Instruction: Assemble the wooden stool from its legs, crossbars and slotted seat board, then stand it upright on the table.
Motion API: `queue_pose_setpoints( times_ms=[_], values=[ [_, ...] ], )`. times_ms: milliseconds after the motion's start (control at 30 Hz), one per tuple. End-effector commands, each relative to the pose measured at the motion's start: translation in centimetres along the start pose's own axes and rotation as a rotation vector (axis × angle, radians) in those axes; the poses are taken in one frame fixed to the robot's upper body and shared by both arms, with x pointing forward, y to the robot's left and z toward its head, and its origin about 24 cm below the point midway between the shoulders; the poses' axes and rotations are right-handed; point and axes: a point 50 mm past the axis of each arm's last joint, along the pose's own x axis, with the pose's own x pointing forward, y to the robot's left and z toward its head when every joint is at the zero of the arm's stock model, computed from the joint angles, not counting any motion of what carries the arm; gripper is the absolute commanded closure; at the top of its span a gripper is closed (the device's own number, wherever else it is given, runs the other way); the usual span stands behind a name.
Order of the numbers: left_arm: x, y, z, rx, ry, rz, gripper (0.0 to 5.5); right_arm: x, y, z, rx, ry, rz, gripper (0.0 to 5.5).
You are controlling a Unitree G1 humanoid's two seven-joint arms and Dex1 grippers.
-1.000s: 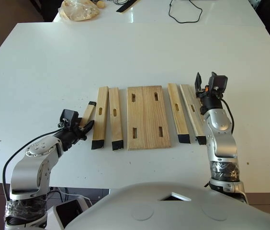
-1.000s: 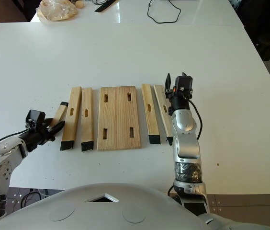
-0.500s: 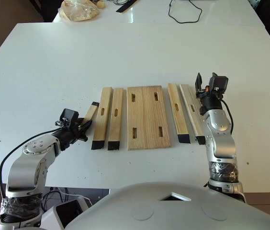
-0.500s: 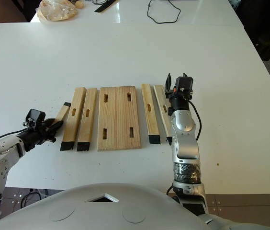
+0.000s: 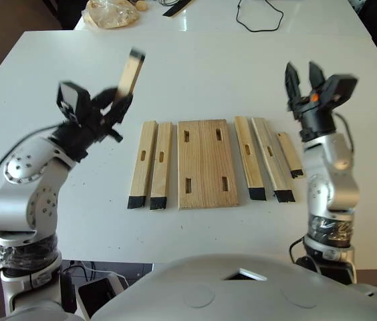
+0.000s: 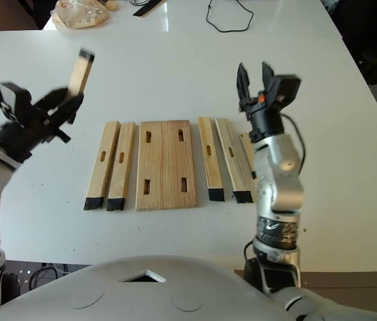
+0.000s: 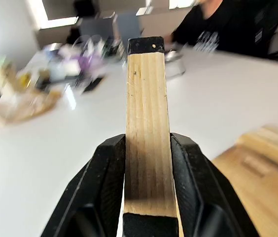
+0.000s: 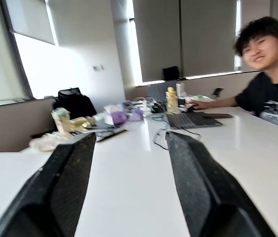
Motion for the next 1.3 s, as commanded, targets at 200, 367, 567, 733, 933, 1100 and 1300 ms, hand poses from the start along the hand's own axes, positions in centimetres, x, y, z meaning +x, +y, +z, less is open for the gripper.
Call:
queue_pose_setpoints(
  times_ms=[200, 367, 567, 733, 933, 1100, 1300],
  values=[
    [4.1, -5.6, 6.8, -0.185, -0.312, -0.512, 4.19, 1.2, 3.7, 7.2, 0.242, 0.086, 0.892, 2.87],
    [6.0, -7.7, 6.3, -0.238, -0.309, -0.639, 4.19, 0.9, 4.6, 7.9, 0.297, 0.189, 1.087, 2.87],
    [5.6, -8.6, 5.4, -0.232, -0.246, -0.732, 4.19, 0.6, 5.5, 7.9, 0.277, 0.221, 1.171, 2.87],
    [5.1, -8.7, 5.0, -0.239, -0.194, -0.802, 4.19, 0.3, 5.6, 8.1, 0.262, 0.246, 1.225, 2.87],
    [4.4, -8.6, 4.4, -0.245, -0.13, -0.885, 4.19, -0.9, 5.5, 9.2, 0.337, 0.254, 1.355, 2.87],
    [4.1, -8.2, 4.5, -0.289, -0.121, -0.932, 4.19, -0.8, 5.4, 10.1, 0.337, 0.228, 1.382, 2.87],
    [4.3, -8.3, 4.9, -0.296, -0.139, -0.922, 4.19, -1.1, 5.6, 9.6, 0.317, 0.26, 1.393, 2.87]
  ],
)
